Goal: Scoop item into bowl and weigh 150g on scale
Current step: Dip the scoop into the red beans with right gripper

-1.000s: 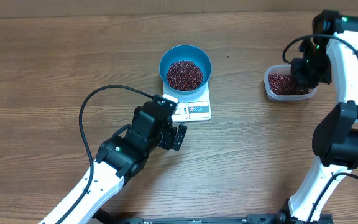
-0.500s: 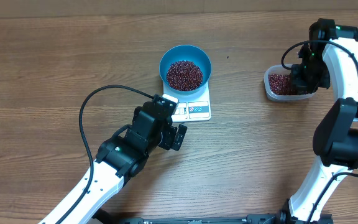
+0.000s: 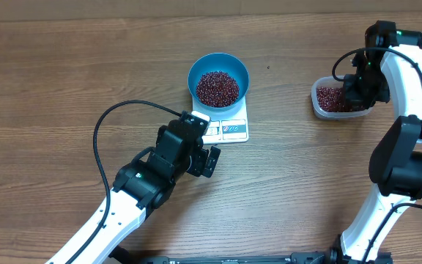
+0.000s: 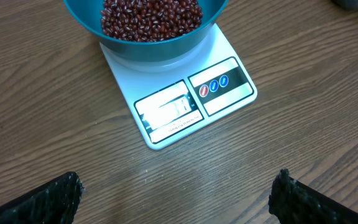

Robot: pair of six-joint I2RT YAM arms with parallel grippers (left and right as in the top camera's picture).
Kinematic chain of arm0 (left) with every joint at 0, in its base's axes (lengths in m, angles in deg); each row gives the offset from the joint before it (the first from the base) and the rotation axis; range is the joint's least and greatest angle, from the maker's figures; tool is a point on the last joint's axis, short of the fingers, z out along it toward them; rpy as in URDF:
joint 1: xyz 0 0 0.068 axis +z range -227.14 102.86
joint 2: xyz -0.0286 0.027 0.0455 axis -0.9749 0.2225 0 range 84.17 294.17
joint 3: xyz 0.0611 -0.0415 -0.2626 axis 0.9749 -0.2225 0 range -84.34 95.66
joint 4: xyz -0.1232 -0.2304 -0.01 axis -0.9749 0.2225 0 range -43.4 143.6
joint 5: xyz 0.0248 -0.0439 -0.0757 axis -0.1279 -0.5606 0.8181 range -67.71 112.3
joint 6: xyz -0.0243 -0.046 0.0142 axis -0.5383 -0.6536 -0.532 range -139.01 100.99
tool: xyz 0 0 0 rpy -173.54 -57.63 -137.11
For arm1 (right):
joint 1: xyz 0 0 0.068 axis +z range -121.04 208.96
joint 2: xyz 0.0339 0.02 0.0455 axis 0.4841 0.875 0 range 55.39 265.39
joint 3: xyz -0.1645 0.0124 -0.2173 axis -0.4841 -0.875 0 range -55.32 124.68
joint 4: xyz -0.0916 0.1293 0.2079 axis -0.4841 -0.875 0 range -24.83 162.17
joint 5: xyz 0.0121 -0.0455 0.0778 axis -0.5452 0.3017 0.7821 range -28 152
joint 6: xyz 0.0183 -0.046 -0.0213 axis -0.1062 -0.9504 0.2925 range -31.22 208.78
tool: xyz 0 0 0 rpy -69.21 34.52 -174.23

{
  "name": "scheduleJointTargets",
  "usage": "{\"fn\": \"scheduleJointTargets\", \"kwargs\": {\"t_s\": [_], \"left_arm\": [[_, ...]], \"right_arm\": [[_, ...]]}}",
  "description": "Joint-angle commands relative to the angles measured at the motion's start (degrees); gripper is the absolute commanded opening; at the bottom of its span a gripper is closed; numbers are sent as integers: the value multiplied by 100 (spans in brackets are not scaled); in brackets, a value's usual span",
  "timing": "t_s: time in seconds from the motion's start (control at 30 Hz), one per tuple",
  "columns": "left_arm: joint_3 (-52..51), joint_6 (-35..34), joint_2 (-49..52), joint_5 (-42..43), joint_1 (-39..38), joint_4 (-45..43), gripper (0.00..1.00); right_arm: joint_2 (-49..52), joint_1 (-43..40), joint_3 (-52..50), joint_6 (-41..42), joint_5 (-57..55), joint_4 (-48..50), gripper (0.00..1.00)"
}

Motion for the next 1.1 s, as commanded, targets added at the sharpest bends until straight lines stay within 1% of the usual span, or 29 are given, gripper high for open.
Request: {"fn": "scheduleJointTargets", "kwargs": {"t_s": [0.0, 0.4, 0.67, 1.0, 1.07], "left_arm": [[31, 66, 35, -70, 35, -2, 100], [31, 66, 35, -72, 35, -2, 100], [31, 66, 35, -70, 35, -2, 100], [31, 66, 33, -70, 35, -2, 100], [31, 68, 33, -72, 35, -2, 100]], "right_arm": [[-184, -55, -9, -28, -44, 31, 4], [-81, -63, -9, -284, -44, 28, 4], [81, -63, -9, -286, -302, 57, 4], [365, -61, -9, -297, -286, 48, 4], [369, -55, -9, -433, -125, 22, 4]]}}
